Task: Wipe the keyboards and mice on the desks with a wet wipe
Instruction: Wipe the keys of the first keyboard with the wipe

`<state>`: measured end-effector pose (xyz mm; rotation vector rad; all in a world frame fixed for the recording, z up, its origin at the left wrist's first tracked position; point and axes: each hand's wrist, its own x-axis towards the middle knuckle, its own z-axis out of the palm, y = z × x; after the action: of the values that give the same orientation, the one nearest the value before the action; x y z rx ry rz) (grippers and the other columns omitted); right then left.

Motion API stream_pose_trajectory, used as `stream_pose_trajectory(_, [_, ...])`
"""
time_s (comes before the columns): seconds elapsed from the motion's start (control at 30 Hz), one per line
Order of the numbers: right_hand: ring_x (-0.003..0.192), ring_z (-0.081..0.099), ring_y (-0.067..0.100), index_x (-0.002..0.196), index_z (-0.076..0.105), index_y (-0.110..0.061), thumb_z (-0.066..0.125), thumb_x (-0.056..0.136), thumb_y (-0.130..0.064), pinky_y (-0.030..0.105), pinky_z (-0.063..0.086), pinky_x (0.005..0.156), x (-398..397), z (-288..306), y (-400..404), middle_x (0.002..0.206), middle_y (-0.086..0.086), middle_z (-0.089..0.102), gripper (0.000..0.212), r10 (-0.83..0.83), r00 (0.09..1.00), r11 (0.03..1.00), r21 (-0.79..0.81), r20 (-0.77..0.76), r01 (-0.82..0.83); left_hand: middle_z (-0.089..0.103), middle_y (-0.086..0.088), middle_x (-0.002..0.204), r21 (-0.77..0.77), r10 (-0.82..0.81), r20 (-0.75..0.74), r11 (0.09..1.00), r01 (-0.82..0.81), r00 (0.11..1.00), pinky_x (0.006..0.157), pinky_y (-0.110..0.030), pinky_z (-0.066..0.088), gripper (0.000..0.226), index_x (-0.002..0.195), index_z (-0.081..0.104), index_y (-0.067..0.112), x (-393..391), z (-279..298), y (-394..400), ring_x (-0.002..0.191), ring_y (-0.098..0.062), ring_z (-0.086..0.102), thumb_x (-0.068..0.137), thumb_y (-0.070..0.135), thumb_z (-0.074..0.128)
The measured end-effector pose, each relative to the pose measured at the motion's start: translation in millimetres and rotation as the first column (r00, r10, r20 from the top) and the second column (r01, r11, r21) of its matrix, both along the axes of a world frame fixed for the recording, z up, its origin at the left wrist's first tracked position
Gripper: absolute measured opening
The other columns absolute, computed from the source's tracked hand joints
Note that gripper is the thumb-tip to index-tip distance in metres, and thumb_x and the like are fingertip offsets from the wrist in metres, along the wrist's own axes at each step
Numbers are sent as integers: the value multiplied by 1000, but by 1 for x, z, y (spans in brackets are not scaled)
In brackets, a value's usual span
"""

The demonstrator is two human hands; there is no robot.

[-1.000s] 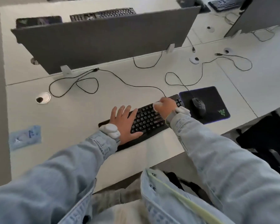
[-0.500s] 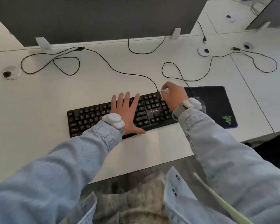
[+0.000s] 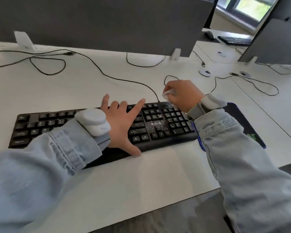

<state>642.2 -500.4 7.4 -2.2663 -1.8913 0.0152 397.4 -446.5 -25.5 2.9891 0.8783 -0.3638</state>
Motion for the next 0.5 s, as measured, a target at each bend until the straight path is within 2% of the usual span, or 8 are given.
stream_pose_trajectory(0.13, [80,54,10,92,67,-18,50,89,-15,21,38,73,-11,-5,-15,88,-7,64,18,20,998,995,92,54,-25,36,-4,147,-9,3,-32,1000,-4,999,120,-61,-6,150,147,-37,34,-19,4,0,138,-29,34,48,101,54])
stream_pose_trajectory(0.27, [80,56,12,89,68,-19,49,86,-11,26,43,73,-19,-11,-30,87,-5,66,21,15,1000,992,122,-18,-13,31,-2,154,-25,34,-75,999,-36,997,120,-59,-8,151,149,-33,34,-36,15,-3,143,-26,30,50,96,61])
stream_pose_trajectory(0.33, [81,56,12,89,68,-18,49,86,-10,28,46,76,-26,-14,-29,83,-8,65,21,57,998,990,131,-33,-52,27,-2,158,-37,55,-102,998,-59,993,121,-57,-9,150,151,-33,34,-45,20,-3,147,-25,25,52,94,64])
stream_pose_trajectory(0.4, [81,55,11,91,69,-17,49,86,-10,25,43,75,-32,-15,-25,81,-10,61,21,93,995,987,133,-40,-87,25,-1,159,-46,63,-122,997,-69,990,121,-56,-9,150,151,-32,34,-53,23,-3,147,-24,24,52,92,65])
stream_pose_trajectory(0.5, [82,56,12,94,67,-19,49,89,-12,26,46,77,-40,-12,-11,86,-8,62,20,137,989,982,135,-54,-129,24,3,157,-56,70,-147,995,-79,987,121,-56,-10,151,150,-33,35,-64,27,4,146,-20,23,52,92,66])
